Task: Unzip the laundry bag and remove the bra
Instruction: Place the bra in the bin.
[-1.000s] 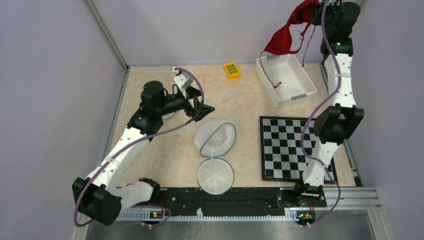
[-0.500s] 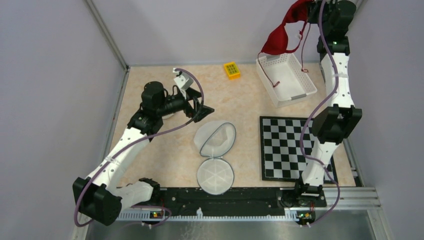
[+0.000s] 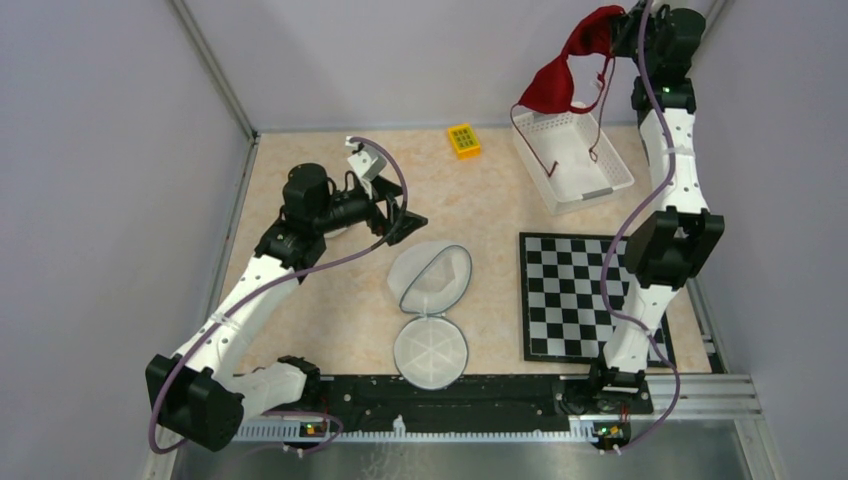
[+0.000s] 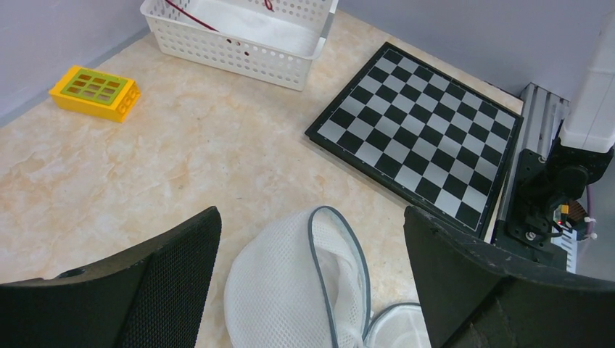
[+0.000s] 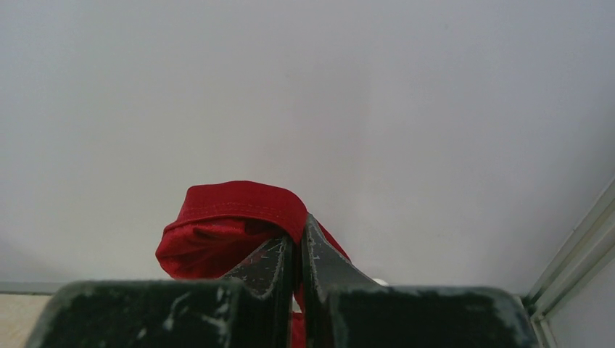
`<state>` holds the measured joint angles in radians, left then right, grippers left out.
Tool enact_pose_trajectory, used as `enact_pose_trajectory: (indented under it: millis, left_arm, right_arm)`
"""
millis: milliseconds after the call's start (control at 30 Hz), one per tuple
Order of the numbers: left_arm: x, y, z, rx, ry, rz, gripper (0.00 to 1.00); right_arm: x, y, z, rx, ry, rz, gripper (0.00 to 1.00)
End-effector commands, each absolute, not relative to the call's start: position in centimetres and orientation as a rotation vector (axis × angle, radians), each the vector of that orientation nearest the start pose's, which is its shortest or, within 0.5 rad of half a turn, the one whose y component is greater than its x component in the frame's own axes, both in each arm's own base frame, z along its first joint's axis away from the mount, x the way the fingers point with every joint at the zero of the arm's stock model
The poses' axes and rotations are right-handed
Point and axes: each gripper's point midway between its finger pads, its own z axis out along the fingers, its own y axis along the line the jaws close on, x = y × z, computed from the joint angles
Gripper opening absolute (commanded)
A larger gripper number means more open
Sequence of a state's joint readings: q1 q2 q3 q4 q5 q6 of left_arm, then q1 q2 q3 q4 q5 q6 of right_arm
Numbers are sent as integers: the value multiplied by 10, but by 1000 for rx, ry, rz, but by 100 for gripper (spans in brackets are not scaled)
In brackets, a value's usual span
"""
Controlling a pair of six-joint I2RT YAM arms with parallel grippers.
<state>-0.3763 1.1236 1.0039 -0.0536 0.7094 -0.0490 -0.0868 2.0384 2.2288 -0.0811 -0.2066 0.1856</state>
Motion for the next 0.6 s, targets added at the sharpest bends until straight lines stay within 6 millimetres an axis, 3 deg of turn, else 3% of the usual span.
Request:
enact_pose_trajectory:
  millis: [0, 567]
  left_arm:
    - [284, -235, 311, 817, 1564, -909, 99]
    - [286, -234, 307, 833, 1578, -898, 99]
  right_arm:
    - [599, -9, 472, 61, 1397, 227, 0]
    - [602, -66, 409, -1, 1479, -56, 0]
